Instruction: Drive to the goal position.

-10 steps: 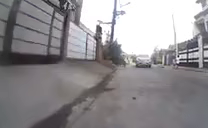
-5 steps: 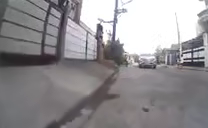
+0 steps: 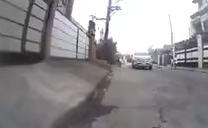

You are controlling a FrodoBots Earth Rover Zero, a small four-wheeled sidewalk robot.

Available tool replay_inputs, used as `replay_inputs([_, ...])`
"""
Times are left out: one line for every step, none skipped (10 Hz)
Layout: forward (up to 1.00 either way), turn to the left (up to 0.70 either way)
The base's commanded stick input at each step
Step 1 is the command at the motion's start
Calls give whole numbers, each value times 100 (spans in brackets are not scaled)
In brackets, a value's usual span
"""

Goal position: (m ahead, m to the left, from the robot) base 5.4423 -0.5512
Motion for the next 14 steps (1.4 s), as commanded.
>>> replay_inputs([100, -16])
replay_inputs([83, 1])
replay_inputs([35, 0])
replay_inputs([0, 0])
replay_inputs([0, 0])
replay_inputs([0, 0])
replay_inputs([0, 0])
replay_inputs([0, 0])
replay_inputs([0, 0])
replay_inputs([0, 0])
replay_inputs([0, 0])
replay_inputs([0, 0])
replay_inputs([32, 0])
replay_inputs([100, 1])
